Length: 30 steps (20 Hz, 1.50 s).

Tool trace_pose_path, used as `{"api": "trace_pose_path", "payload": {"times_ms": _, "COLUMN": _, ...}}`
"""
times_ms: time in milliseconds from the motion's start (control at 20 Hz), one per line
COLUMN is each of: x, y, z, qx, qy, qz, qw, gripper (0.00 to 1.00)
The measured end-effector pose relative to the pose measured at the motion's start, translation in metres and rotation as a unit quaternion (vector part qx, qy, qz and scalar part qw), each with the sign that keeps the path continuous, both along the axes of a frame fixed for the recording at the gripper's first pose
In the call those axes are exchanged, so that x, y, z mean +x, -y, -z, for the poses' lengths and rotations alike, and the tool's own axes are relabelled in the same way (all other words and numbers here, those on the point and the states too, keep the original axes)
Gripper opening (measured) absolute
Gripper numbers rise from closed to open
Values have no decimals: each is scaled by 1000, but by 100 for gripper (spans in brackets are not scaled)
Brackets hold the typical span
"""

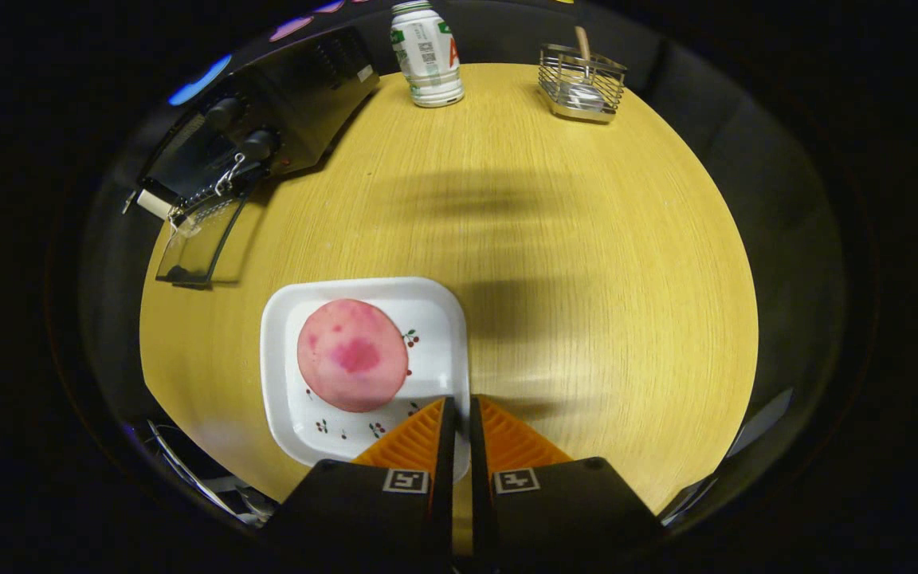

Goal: Open the toaster oven, put the food inside, and close the toaster oven door.

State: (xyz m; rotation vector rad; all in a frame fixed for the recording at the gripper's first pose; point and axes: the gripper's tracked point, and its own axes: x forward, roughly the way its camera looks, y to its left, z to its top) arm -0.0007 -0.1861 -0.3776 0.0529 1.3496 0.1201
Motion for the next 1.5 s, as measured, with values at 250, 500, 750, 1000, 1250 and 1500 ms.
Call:
{"api": "trace_pose_path", "payload": {"times_ms": 250, "x": -4, "y": -3, "z": -5, "qx": 38, "qy": 1, "qz": 0, "qw": 999, "gripper": 7}}
{"api": "trace_pose_path", "payload": {"times_ms": 500, "x": -9, "y": -7, "z": 1, "qx": 72, "qy": -25, "qz": 52, "qw": 996, "gripper": 5}}
{"api": "trace_pose_path", "payload": {"times_ms": 750, "x": -34, "y": -17, "z": -2, "qx": 94, "qy": -25, "qz": 116, "qw": 988, "gripper": 5}}
{"api": "trace_pose_path", "payload": {"times_ms": 1000, "x": -41, "y": -29, "z": -19, "qx": 125, "qy": -9, "qz": 172, "qw": 977, "gripper": 5}}
{"api": "trace_pose_path", "payload": {"times_ms": 1250, "x": -52, "y": -43, "z": -42, "qx": 174, "qy": 1, "qz": 252, "qw": 952, "gripper": 5}}
{"api": "trace_pose_path", "payload": {"times_ms": 1500, "x": -73, "y": -48, "z": -68, "qx": 216, "qy": 19, "qz": 326, "qw": 920, "gripper": 5}}
